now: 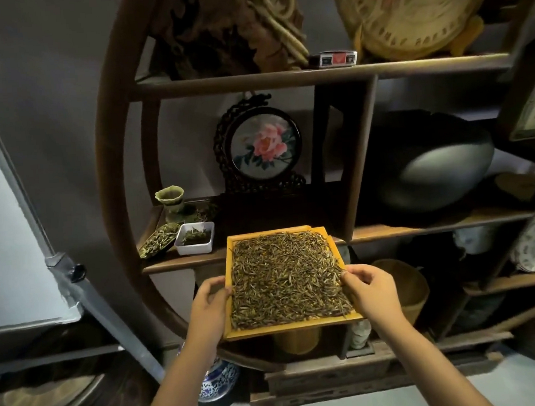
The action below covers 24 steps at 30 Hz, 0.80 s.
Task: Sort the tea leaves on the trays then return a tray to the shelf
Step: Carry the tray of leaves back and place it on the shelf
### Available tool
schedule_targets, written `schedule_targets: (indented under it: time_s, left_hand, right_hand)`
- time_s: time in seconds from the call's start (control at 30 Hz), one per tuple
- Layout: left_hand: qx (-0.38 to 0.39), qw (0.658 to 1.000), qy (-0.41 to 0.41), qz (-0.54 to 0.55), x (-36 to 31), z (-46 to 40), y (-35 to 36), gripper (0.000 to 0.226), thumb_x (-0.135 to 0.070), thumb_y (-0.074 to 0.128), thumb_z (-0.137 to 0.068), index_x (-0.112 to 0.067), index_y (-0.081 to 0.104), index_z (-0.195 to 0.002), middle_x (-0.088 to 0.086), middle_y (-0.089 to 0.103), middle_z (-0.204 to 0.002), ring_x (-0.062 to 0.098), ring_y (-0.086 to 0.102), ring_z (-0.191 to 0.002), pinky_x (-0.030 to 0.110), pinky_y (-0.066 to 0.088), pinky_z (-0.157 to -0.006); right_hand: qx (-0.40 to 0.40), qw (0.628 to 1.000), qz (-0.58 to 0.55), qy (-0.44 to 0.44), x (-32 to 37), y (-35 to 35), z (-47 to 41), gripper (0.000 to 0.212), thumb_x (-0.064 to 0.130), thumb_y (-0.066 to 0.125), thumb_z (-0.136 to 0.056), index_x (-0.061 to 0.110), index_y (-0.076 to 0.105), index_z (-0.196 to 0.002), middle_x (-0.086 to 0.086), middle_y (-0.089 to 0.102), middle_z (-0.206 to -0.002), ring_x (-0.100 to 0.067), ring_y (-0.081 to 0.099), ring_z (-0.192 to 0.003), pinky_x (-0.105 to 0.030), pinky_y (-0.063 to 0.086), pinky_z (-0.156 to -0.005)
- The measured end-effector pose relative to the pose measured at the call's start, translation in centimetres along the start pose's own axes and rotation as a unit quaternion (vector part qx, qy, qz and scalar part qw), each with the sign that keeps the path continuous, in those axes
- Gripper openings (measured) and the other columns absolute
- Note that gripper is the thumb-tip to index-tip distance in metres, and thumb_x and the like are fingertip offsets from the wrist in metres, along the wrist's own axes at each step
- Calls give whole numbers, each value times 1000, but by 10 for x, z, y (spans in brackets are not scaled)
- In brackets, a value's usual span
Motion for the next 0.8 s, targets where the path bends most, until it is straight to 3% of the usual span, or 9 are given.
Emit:
schedule_targets:
  time_s: [0.13, 0.23, 0.37, 0.47, 0.6, 0.8]
  left_hand:
    - [4, 1000, 8, -3, -4, -36, 17, 11, -18, 53, -97, -21, 62, -103, 1, 71, -94, 10, 71, -75, 20, 51, -52]
    - [-6, 1000, 20, 2, -4, -59, 25, 13, -16, 54, -96, -20, 63, -104, 0, 73, -96, 15, 70, -86, 24, 51, -65]
    - [-27, 999, 19, 18, 3, -85, 26, 16, -16, 53, -96, -24, 65, -100, -4, 75, -89, 10, 71, -79, 20, 52, -58]
    - [-39, 999, 7, 26, 11, -98, 26, 18, -15, 53, -96, -27, 67, -97, -2, 75, -90, 17, 72, -81, 29, 53, -63]
    - [-36, 999, 3, 33, 15, -114, 29, 19, -13, 53, -96, -24, 68, -100, 2, 75, -91, 18, 72, -81, 29, 53, -63]
    - [-33, 999, 1, 36, 21, -124, 30, 20, -13, 55, -95, -23, 70, -102, -1, 76, -92, 14, 72, -83, 29, 52, -68]
  right_hand:
    - [1, 1000, -4, 5, -14, 7, -38, 10, 18, 67, -85, 14, 73, -92, 5, 73, -77, -3, 67, -74, -19, 50, -64]
    - [11, 1000, -14, 19, -25, 16, -65, 12, 20, 67, -85, 13, 72, -94, 1, 74, -78, -6, 68, -74, -22, 52, -66]
    - [31, 999, -31, 21, -31, 31, -89, 8, 20, 66, -86, 17, 72, -90, 2, 74, -77, -10, 69, -76, -29, 56, -71]
    - [29, 998, -35, 32, -39, 36, -97, 7, 19, 67, -86, 16, 71, -90, 1, 74, -76, -11, 69, -75, -29, 56, -71]
    - [35, 999, -22, 35, -41, 41, -104, 9, 21, 65, -87, 18, 73, -88, 3, 74, -76, -10, 69, -75, -25, 56, -68]
    - [19, 998, -7, 54, -47, 41, -105, 11, 23, 65, -86, 18, 71, -94, -1, 73, -79, -13, 69, -79, -36, 57, -77]
Point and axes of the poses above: each hand's wrist, its own z-axis away from the middle knuckle, its own y-axis out of the palm, x = y × z, the point moved 10 cm from there along -z, towards the middle knuckle
